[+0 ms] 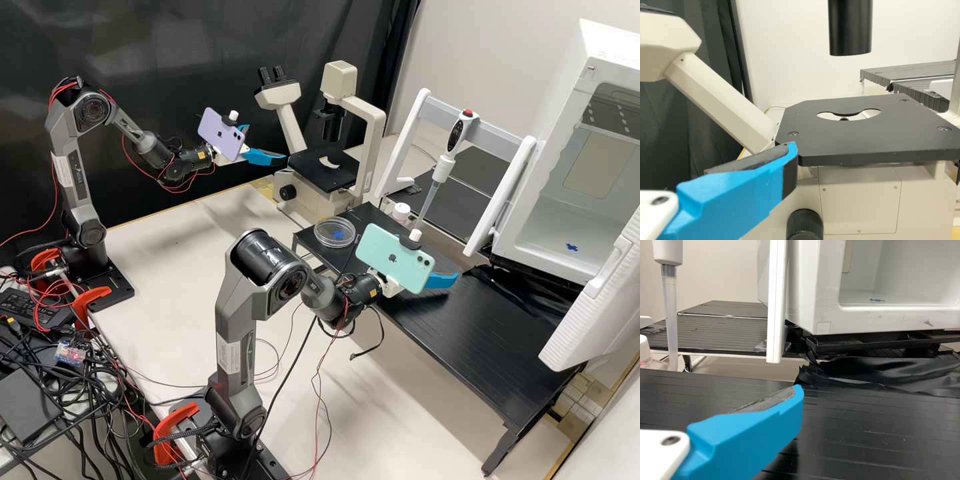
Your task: Move the petri dish to the incubator
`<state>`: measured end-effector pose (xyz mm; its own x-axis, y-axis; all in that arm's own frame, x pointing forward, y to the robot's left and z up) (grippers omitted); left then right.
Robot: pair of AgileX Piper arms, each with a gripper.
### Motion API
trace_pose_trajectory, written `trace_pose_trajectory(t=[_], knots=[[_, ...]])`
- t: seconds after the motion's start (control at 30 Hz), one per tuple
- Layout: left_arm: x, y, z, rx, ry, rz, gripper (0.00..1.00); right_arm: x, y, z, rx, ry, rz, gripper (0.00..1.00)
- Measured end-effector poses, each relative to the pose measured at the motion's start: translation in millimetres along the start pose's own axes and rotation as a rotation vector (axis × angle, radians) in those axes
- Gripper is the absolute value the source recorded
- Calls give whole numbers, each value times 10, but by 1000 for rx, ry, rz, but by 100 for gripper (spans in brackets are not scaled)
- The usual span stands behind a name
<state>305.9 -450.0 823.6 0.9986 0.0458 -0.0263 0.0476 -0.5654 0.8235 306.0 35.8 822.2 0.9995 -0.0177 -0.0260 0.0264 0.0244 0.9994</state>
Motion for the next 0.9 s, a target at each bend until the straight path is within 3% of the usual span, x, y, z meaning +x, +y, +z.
trace_pose_trajectory(t=[0.33,0.5,0.6,0.77,0.9], knots=[[0,0,0,0,0,0,100,-21,-5,12,0,-5,-3,100],[0,0,0,0,0,0,100,-230,65,-30,42,19,12,100],[0,0,0,0,0,0,100,-393,110,-105,48,71,32,100],[0,0,0,0,0,0,100,-723,62,-347,61,223,48,100],[0,0,0,0,0,0,100,-894,-106,-507,46,326,-6,100]])
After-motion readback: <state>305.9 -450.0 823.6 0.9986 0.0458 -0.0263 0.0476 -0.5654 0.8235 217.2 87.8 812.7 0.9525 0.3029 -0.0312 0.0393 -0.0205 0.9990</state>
